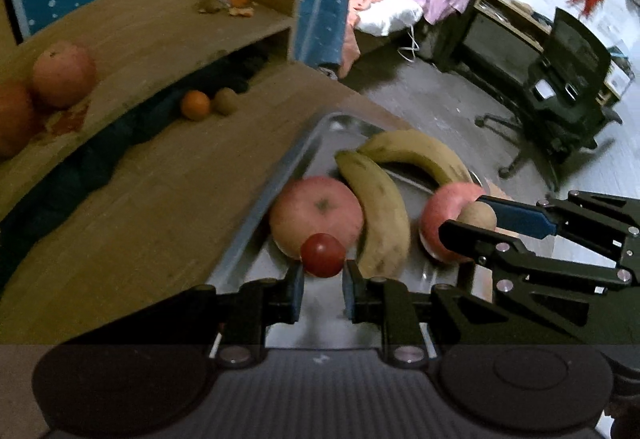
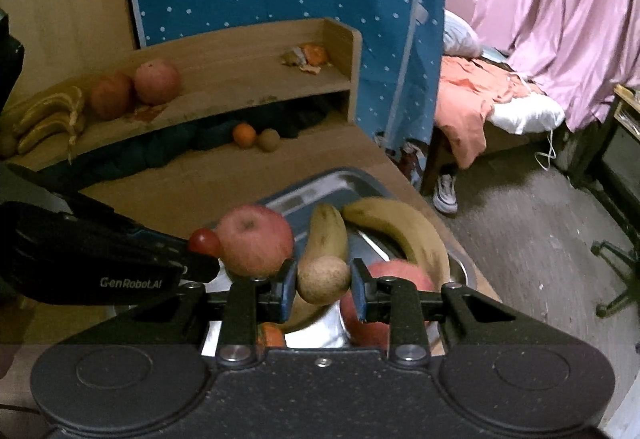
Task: Organize fruits
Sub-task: 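Carry the kiwi in the right gripper and tomato in the left over the tray, then lower the kiwi and tomato onto the tray and open both grippers, then withdraw both open grippers away from the tray, then move both open grippers toward the small fruits on the lower shelf, then close the right gripper on a brown kiwi while the left gripper grasps a small orange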
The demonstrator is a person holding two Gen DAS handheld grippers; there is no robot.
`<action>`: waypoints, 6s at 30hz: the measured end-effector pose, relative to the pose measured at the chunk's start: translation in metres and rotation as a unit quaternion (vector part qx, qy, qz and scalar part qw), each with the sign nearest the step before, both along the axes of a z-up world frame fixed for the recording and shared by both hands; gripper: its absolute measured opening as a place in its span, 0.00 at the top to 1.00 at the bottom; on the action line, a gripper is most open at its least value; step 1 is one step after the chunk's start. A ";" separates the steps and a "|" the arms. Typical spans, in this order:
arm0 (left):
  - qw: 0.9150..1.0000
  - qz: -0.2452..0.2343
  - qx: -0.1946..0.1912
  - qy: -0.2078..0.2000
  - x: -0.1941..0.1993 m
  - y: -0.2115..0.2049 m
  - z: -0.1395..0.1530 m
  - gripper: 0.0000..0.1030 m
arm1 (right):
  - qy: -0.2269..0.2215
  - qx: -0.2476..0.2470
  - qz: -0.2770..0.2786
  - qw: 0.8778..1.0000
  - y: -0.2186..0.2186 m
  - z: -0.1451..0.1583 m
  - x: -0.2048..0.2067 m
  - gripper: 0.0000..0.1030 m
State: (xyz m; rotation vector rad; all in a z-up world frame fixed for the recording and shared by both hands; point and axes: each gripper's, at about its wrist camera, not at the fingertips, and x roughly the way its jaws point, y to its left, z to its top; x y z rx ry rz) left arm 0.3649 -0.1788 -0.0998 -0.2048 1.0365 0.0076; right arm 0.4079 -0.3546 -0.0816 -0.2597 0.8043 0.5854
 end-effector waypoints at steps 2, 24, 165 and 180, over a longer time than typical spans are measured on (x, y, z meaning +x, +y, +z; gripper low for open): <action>1.000 -0.006 0.001 0.004 -0.002 -0.004 -0.002 0.78 | 0.005 0.000 -0.006 1.000 -0.005 -0.003 -0.004 0.71; 0.998 -0.034 0.012 0.052 -0.026 -0.019 -0.028 0.78 | 0.054 -0.009 -0.024 0.998 -0.013 -0.041 -0.032 0.71; 0.953 0.296 0.025 0.063 0.113 0.131 -0.029 0.00 | -0.012 -0.062 0.264 0.962 0.120 -0.044 0.181 0.03; 0.944 0.326 -0.008 0.049 0.153 0.128 -0.038 0.03 | 0.022 -0.038 0.315 0.948 0.145 -0.067 0.199 0.27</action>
